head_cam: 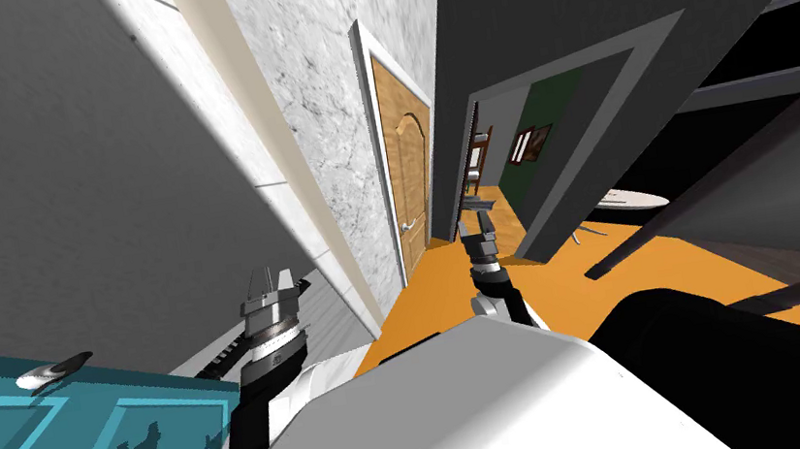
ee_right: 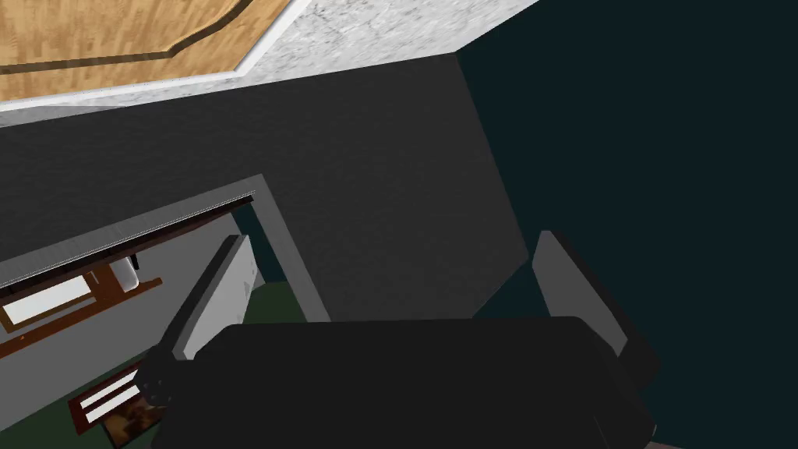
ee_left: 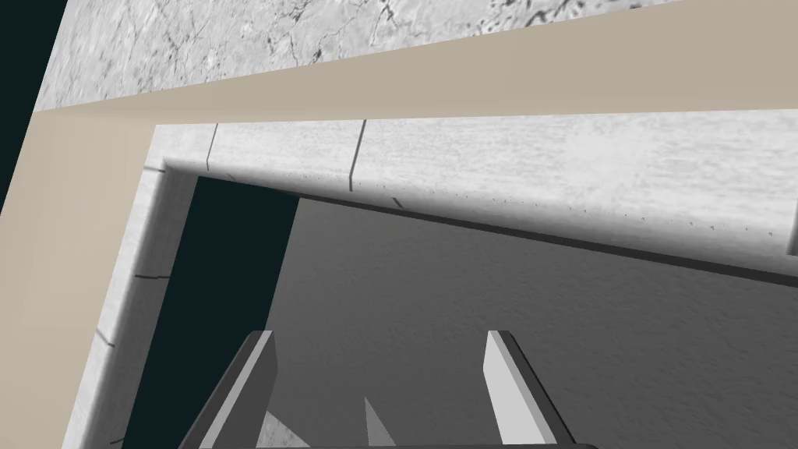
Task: Pull the door open
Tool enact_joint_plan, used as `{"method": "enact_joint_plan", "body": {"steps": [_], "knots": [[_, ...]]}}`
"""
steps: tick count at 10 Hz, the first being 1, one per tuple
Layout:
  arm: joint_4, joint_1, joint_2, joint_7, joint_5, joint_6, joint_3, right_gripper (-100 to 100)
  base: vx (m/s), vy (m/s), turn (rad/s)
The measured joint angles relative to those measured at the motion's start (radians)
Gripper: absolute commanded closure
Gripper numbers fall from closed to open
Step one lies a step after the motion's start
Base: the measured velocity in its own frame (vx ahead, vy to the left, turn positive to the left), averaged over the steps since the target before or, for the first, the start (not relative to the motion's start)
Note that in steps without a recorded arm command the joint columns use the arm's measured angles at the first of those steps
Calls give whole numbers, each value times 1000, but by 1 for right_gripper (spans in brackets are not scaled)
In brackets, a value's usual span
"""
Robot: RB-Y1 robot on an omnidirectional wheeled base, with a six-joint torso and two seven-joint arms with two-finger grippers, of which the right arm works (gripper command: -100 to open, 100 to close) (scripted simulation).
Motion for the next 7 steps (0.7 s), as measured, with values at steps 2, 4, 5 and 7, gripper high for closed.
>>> {"method": "enact_joint_plan", "body": {"steps": [2,4,5,7], "knots": [[38,-14,-13,-11,-1,1,3,-100,45,-84,104],[82,-31,-21,-18,1,-8,9,-100,45,-69,123],[115,-48,-30,-26,1,-10,10,-100,61,-106,129],[168,-70,-47,-42,-1,-10,12,-100,44,-103,107]]}}
